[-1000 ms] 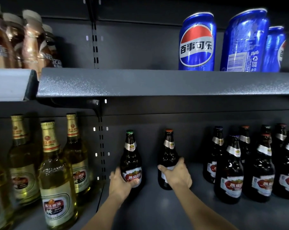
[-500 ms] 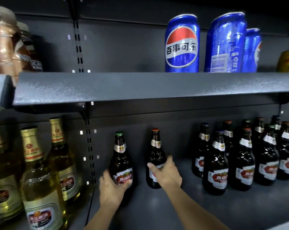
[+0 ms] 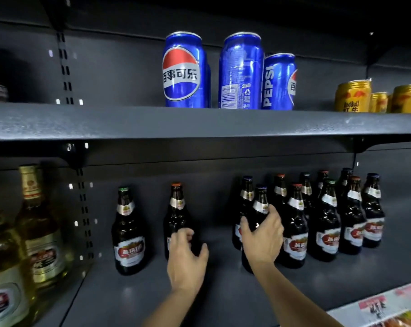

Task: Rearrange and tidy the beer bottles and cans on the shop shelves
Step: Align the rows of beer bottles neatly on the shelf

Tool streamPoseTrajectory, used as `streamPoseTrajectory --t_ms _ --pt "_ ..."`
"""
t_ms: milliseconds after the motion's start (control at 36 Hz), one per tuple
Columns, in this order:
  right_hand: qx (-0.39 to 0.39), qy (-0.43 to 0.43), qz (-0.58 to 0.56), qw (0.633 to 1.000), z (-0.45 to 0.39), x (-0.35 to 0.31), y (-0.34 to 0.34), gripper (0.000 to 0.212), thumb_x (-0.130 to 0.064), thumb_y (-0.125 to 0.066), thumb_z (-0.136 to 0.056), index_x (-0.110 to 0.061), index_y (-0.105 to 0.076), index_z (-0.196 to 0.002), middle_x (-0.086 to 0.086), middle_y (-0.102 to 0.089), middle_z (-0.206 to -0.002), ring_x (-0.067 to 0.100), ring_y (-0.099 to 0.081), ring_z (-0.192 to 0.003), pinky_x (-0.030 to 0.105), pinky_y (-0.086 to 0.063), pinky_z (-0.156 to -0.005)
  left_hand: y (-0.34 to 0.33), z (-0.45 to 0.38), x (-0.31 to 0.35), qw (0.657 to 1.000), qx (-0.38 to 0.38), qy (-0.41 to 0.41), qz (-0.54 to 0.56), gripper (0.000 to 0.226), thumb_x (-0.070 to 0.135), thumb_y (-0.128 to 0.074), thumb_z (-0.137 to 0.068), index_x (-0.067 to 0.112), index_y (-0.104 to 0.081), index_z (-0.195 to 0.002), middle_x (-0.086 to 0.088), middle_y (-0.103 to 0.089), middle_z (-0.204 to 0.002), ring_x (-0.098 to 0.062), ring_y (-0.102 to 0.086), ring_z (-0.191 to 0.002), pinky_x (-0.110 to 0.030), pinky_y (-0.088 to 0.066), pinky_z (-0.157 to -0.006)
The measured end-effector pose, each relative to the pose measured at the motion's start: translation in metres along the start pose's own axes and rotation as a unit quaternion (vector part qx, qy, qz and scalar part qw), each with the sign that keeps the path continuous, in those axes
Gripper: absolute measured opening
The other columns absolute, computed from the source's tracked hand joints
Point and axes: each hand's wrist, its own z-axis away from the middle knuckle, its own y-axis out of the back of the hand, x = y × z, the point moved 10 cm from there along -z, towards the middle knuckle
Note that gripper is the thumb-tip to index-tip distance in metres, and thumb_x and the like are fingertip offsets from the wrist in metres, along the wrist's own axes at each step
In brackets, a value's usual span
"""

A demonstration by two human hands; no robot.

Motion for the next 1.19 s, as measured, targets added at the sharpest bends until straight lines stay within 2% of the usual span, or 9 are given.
streamPoseTrajectory --t_ms 167,500,556,639,694,833,944,1056,1194 --pt "-0.133 -0.014 0.107 0.985 -0.002 0.012 -0.019 0.101 -0.038 -0.071 -0.083 -0.013 -0.002 -0.152 0.011 -0.031 -0.152 0.034 -0.035 -0.133 0.044 -0.041 -0.097 -0.035 0.023 -0.003 0.99 -0.126 0.028 -0.05 0.037 0.02 -0.069 -0.08 0.025 -0.05 -0.111 0.012 -0.043 -0.11 -0.004 -0.052 -0.087 -0.02 -0.043 -0.069" --pt "-0.229 0.083 0.094 0.965 0.059 -0.071 -0.026 0.087 -0.054 -0.076 -0.068 -0.021 -0.03 -0.135 -0.002 -0.04 -0.129 0.022 -0.038 -0.122 0.033 -0.039 -0.093 -0.024 0.037 -0.017 0.971 -0.227 0.065 0.027 0.086 0.033 -0.085 -0.065 0.025 -0.037 -0.136 0.012 -0.05 -0.131 -0.009 -0.048 -0.123 -0.018 -0.042 -0.094" --pt "-0.242 0.091 0.07 0.963 0.08 -0.093 -0.034 0.086 -0.057 -0.076 -0.065 -0.021 -0.032 -0.13 -0.003 -0.042 -0.126 0.021 -0.039 -0.12 0.032 -0.04 -0.091 -0.008 0.037 -0.02 0.973 -0.214 0.079 0.04 0.062 0.033 -0.081 -0.065 0.028 -0.043 -0.114 0.011 -0.063 -0.106 -0.01 -0.061 -0.101 -0.012 -0.045 -0.074" --pt "-0.266 0.106 0.047 0.957 0.11 -0.122 -0.048 0.089 -0.059 -0.076 -0.064 -0.021 -0.031 -0.131 -0.003 -0.042 -0.127 0.021 -0.039 -0.12 0.032 -0.041 -0.091 0.029 0.033 -0.039 0.976 -0.167 0.131 0.053 0.055 0.053 -0.063 -0.062 0.025 -0.047 -0.106 0.009 -0.066 -0.098 -0.013 -0.064 -0.098 -0.026 -0.05 -0.085" --pt "-0.288 0.119 0.033 0.95 0.127 -0.137 -0.057 0.092 -0.06 -0.076 -0.065 -0.022 -0.029 -0.135 -0.003 -0.041 -0.129 0.021 -0.038 -0.122 0.033 -0.042 -0.091 0.057 0.03 -0.05 0.979 -0.146 0.14 0.006 0.042 0.038 -0.069 -0.071 0.027 -0.046 -0.104 0.009 -0.068 -0.094 -0.013 -0.065 -0.092 -0.031 -0.052 -0.083" --pt "-0.378 0.138 -0.015 0.915 0.155 -0.159 -0.079 0.099 -0.057 -0.074 -0.069 -0.029 -0.02 -0.148 -0.006 -0.033 -0.145 0.02 -0.036 -0.133 0.035 -0.041 -0.098 0.106 0.025 -0.064 0.983 -0.112 0.149 -0.003 0.063 0.024 -0.081 -0.07 0.04 -0.034 -0.109 0.013 -0.062 -0.092 -0.009 -0.059 -0.083 -0.024 -0.048 -0.073" --pt "-0.481 0.054 -0.092 0.87 0.181 -0.148 -0.103 0.108 -0.052 -0.076 -0.051 -0.035 -0.024 -0.144 -0.009 -0.046 -0.136 0.014 -0.049 -0.123 0.036 -0.045 -0.1 0.13 0.02 -0.078 0.985 -0.095 0.146 -0.014 0.067 0.022 -0.084 -0.063 0.028 -0.05 -0.12 0.01 -0.066 -0.093 -0.01 -0.062 -0.084 -0.026 -0.049 -0.07" --pt "-0.502 0.027 -0.134 0.854 0.196 -0.147 -0.112 0.085 -0.024 -0.078 -0.069 -0.032 -0.033 -0.14 -0.011 -0.059 -0.117 0.01 -0.058 -0.109 0.034 -0.048 -0.098 0.14 0.02 -0.088 0.986 -0.086 0.145 -0.013 0.063 0.018 -0.084 -0.06 0.028 -0.052 -0.113 0.005 -0.068 -0.095 -0.015 -0.065 -0.086 -0.037 -0.054 -0.081" --pt "-0.503 0.023 -0.128 0.854 0.202 -0.144 -0.12 0.081 -0.023 -0.08 -0.071 -0.029 -0.034 -0.138 -0.009 -0.061 -0.119 0.012 -0.057 -0.112 0.036 -0.046 -0.101 0.141 0.023 -0.096 0.984 -0.094 0.153 0.001 0.062 0.021 -0.086 -0.061 0.026 -0.051 -0.112 0.005 -0.067 -0.093 -0.014 -0.064 -0.086 -0.031 -0.052 -0.078"
